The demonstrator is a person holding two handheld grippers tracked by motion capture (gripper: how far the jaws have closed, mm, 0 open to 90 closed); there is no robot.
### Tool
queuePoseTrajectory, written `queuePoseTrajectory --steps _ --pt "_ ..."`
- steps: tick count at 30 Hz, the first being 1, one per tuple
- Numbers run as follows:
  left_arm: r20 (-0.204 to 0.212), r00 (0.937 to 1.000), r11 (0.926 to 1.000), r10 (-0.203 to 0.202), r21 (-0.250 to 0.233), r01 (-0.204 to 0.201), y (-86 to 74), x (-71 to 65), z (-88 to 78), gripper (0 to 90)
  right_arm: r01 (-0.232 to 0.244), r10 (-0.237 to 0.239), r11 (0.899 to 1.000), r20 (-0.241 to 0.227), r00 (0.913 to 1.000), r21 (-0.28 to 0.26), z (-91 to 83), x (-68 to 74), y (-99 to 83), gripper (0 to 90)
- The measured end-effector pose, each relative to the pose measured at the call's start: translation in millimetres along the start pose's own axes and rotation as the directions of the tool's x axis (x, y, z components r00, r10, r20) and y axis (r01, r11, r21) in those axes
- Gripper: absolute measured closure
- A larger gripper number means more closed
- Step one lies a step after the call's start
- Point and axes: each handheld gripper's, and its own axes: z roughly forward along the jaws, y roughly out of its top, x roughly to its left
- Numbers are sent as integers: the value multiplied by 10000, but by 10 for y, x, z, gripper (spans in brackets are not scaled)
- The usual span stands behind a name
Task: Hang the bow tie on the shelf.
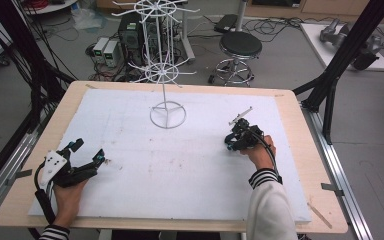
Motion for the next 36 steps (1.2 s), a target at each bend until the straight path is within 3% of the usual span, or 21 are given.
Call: queuePoseTrajectory --steps 8,14,15,21,30,33,36 --pt "0 10000 10000 -5 -5 5 0 0 0 163 189 -192 9996 127 9997 214 46 -2 9 615" --pt "-1 10000 10000 -9 -8 9 0 1 0 163 614 -628 9966 249 9977 545 59 7 17 790" --pt "-2 10000 10000 -7 -7 7 0 1 0 163 670 -692 9954 295 9972 687 63 10 20 853" --pt "-2 10000 10000 -7 -6 7 0 1 0 163 556 -587 9955 381 9975 761 65 24 27 873" --pt "-5 10000 10000 -2 -14 2 -1 0 0 163 545 -550 9984 447 9975 140 -14 37 40 873" --pt "-2 10000 10000 6 -11 -6 -1 -1 -2 163 501 -487 9982 413 9980 -325 -52 27 45 875" --pt "-3 10000 10000 12 -11 -12 -1 -2 -2 163 136 -103 9960 375 9992 -888 -102 17 50 877"
